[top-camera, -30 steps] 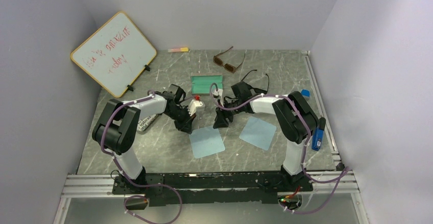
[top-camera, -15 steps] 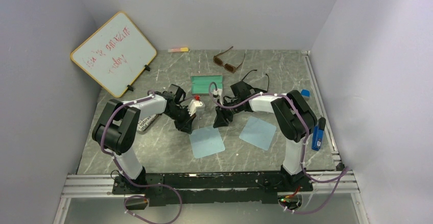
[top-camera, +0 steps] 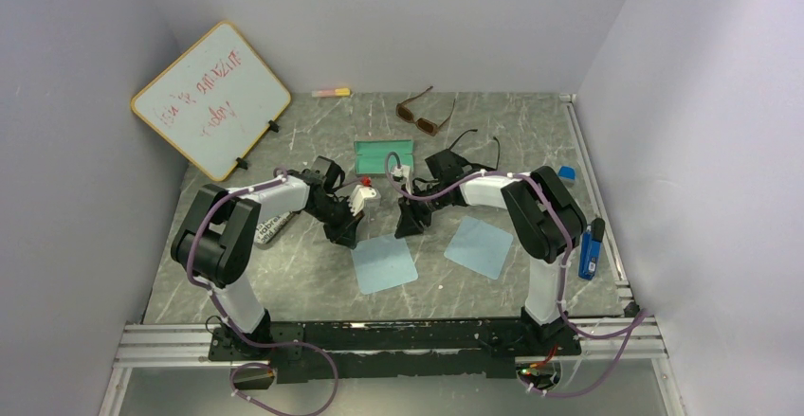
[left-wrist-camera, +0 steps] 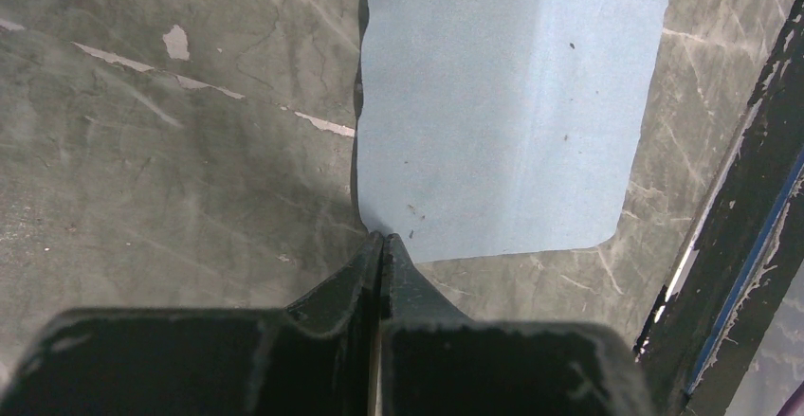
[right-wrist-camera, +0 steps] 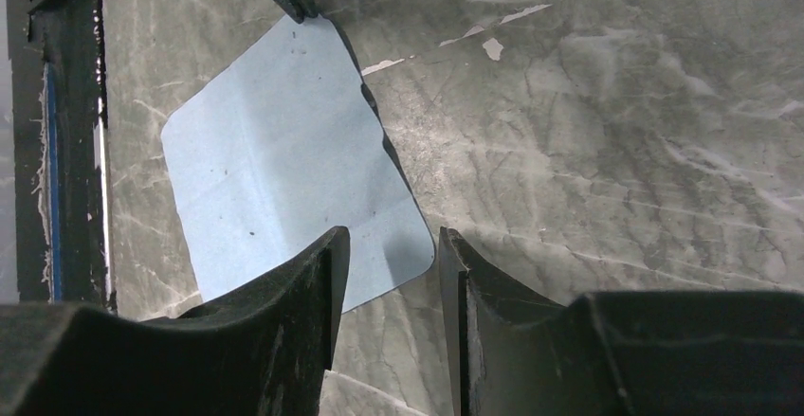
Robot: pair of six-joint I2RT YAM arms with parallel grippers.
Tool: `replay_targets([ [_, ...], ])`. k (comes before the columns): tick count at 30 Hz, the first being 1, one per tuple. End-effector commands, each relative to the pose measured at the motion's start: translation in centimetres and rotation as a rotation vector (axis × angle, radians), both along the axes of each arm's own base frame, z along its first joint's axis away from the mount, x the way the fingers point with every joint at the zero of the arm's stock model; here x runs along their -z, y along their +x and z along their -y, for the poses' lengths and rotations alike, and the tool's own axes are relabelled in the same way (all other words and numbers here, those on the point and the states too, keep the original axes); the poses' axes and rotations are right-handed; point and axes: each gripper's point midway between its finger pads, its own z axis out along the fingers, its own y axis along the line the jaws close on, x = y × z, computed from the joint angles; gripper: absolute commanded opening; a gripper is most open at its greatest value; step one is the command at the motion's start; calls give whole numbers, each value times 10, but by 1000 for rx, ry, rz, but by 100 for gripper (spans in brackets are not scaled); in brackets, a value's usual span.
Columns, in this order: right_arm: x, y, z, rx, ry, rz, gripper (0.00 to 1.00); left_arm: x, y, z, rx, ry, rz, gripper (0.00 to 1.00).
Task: Organize the sunglasses
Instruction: Fold the glasses cleaning cloth at the center of the board.
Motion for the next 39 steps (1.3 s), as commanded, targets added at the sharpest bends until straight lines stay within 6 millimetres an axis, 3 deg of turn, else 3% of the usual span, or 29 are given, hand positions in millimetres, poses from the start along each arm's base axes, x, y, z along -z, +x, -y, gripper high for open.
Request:
replay_targets([
  [1,-2,-3,-3,-32,7,-4,44,-1,-5,-2,1,10,8,5],
  [24,-1,-5,-2,-32,9,-16,36,-2,-5,-1,5,3,9,5],
  [30,1,1,-5,6,8,-3,27,-3,-5,-1,3,4,9,5],
  [39,0,6,-7,31,17,-6,23,-2,-5,-1,3,4,6,5],
])
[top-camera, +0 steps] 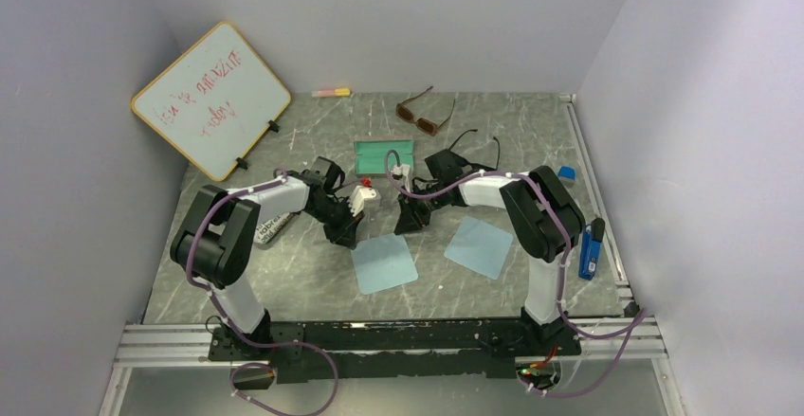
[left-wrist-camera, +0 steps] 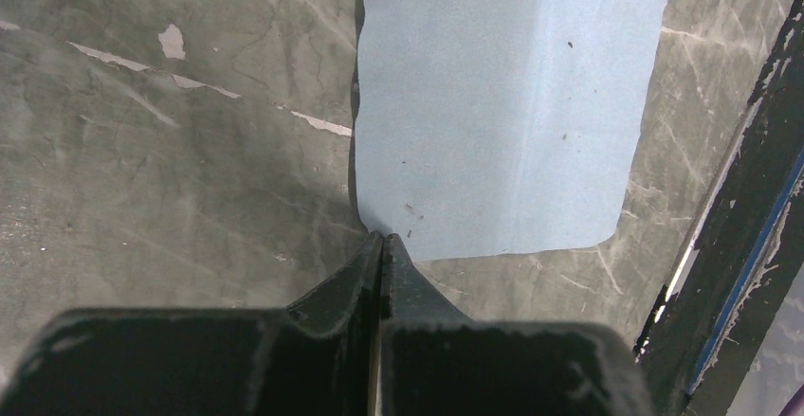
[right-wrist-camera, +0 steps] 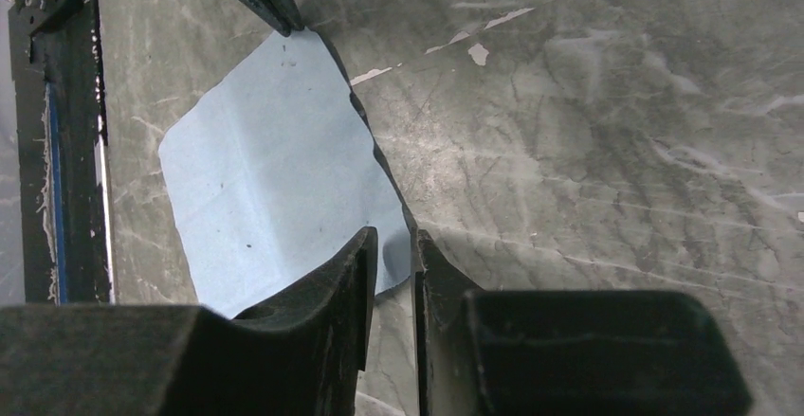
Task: Organize the sunglasses
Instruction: Fold the glasses cleaning cloth at the center of the board.
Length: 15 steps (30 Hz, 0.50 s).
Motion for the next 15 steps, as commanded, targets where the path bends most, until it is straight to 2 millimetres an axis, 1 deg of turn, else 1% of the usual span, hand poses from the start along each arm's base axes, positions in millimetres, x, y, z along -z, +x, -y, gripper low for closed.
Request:
replay_targets([
  [1,-1,2,-4,-4,19,14,23,-2,-4,-1,2,5,3,5],
  [7,0,-4,-2,-38,13,10,22,-2,-5,-1,2,6,1,5],
  [12,-5,-6,0,-68,13,20,26,-3,-4,-1,2,4,6,5],
  [15,-5,-5,1,-64,9,31,26,-2,-5,-1,2,5,1,5],
])
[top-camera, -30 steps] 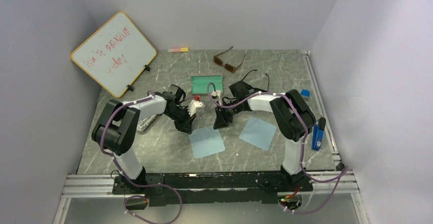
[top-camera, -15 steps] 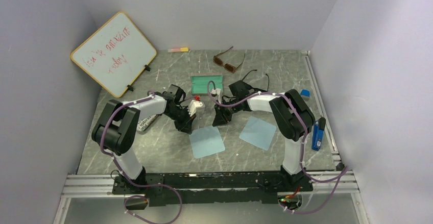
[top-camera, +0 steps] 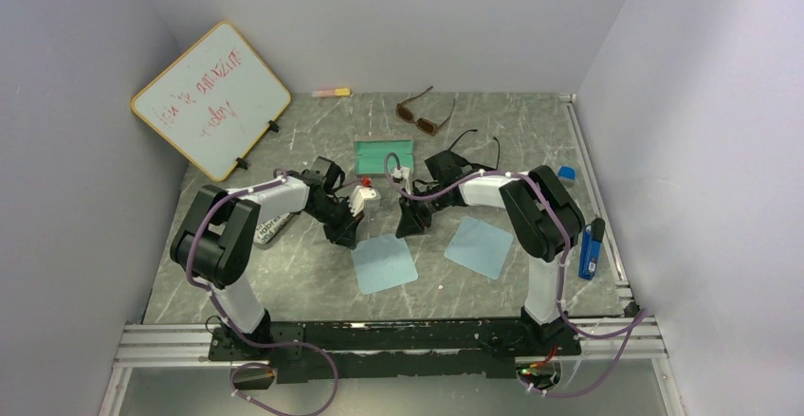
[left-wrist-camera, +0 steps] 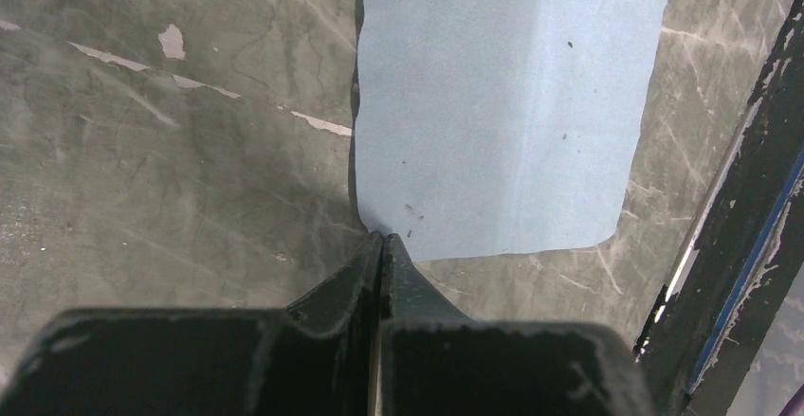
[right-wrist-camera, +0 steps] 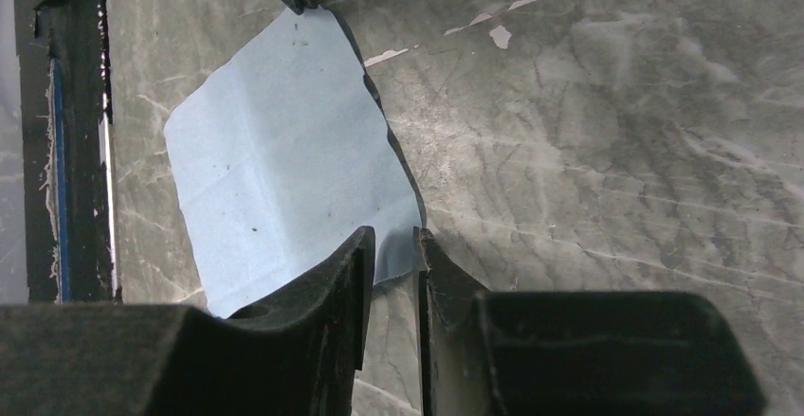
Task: Organize the sunglasses
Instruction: Fold the glasses cleaning cloth at the center of the board.
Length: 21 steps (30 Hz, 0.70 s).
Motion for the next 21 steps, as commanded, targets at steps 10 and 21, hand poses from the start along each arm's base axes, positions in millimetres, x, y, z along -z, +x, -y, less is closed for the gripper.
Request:
replay_targets([
  [10,-7,9,-5,18,11,23,13,-2,-4,-1,2,4,4,5],
  [21,-20,18,-8,61,52,22,0,-24,8,8,3,-37,49,5],
])
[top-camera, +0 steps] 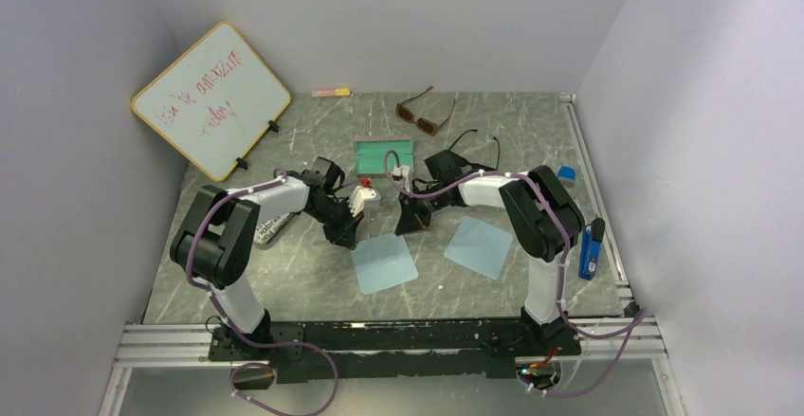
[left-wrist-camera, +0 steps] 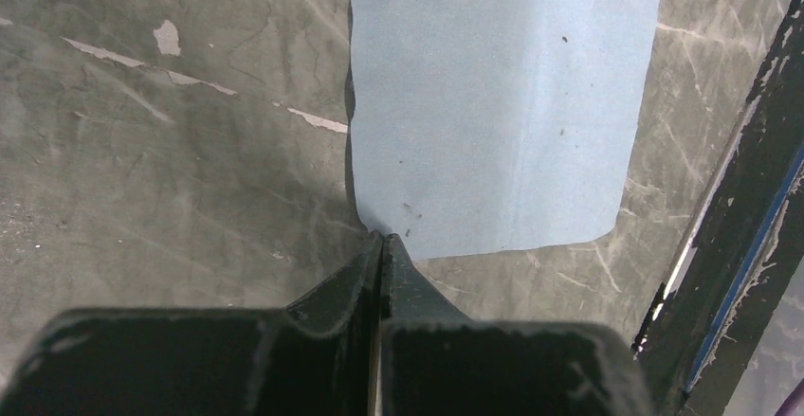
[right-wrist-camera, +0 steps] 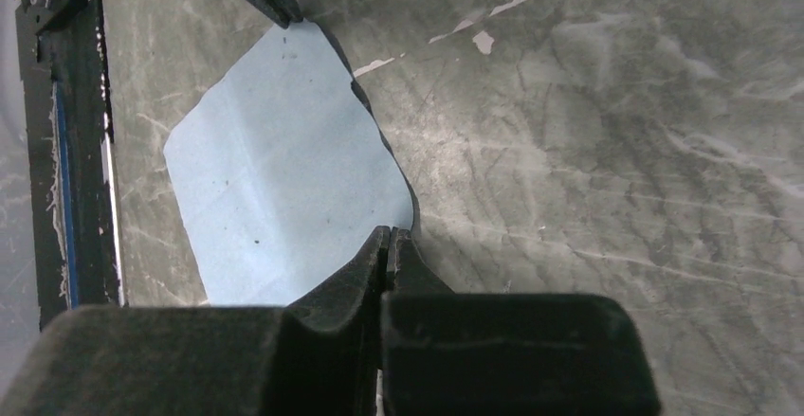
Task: Organize the sunglasses
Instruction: Fold the glasses cleaning cloth at the center of the board.
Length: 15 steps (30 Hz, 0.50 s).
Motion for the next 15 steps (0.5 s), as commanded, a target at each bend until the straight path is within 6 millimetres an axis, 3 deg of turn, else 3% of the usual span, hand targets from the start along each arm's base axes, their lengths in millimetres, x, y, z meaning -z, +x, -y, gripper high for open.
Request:
replay_targets([
  [1,-22,16,-7,37,70,42,0,-27,11,9,-1,-38,61,5],
  [5,-31,27,-4,95,102,63,0,-37,24,11,-17,-39,102,5],
  [15,-40,60,6,257,106,147,0,-37,63,11,-84,22,197,5],
])
